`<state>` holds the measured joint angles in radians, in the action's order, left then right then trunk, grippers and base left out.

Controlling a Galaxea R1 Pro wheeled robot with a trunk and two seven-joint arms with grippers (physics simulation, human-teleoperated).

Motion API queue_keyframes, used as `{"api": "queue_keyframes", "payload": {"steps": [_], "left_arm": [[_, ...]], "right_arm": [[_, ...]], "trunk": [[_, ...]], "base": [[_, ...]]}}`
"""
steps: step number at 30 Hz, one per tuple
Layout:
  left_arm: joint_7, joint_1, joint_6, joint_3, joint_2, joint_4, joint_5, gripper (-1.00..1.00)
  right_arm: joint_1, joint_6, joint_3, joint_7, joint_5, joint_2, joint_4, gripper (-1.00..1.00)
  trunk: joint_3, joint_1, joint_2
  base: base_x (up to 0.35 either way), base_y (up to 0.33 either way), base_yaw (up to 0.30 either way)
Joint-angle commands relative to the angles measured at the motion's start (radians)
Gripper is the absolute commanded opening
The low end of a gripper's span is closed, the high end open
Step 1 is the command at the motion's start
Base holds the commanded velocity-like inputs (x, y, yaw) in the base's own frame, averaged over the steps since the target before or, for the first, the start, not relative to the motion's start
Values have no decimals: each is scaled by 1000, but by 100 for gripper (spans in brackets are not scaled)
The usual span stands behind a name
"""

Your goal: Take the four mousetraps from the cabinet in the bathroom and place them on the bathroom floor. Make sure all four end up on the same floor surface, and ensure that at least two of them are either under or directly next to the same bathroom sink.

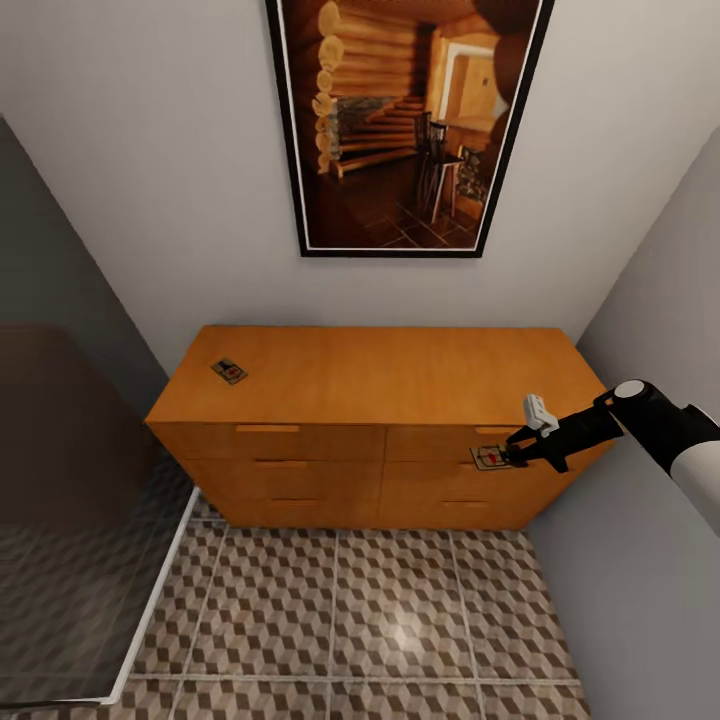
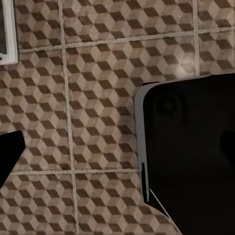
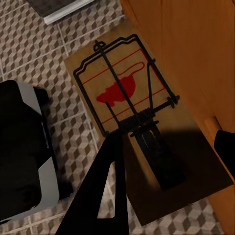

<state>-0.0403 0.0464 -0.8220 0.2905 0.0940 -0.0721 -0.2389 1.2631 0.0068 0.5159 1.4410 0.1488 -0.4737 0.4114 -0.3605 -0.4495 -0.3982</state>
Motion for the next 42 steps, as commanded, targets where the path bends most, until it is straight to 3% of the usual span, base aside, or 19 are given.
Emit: {"api": "queue_keyframes", "payload": {"steps": [1,10,24,29,34,42], "left_arm": [[-4,1,-5,9,0,-3,-3,100],[-4,1,-5,9,0,-3,-3,100],[-4,1,-5,9,0,-3,-3,100],[-4,2,-5,9,0,-3,-3,100],[-4,2,-5,9,0,-3,-3,100],[-4,1,-5,9,0,-3,-3,100]], "right_arm": [[1,1,1,2,3,0,1,-100],[1,1,1,1,3,0,1,-100],[1,-6,4,-16,3,2,-23,-100],[1,-86,5,-60,-1,26,-152,-100],[1,-181,6,-76,-1,70,-290,-100],[1,-259,6,-83,0,110,-385,-100]], "trunk": [[-2,-1,-2],[-2,-1,-2],[-2,-1,-2],[-2,-1,-2],[-2,-1,-2],[-2,-1,-2]], "base": [[0,259,0],[0,234,0],[0,15,0],[0,0,0],[0,0,0],[0,0,0]]}}
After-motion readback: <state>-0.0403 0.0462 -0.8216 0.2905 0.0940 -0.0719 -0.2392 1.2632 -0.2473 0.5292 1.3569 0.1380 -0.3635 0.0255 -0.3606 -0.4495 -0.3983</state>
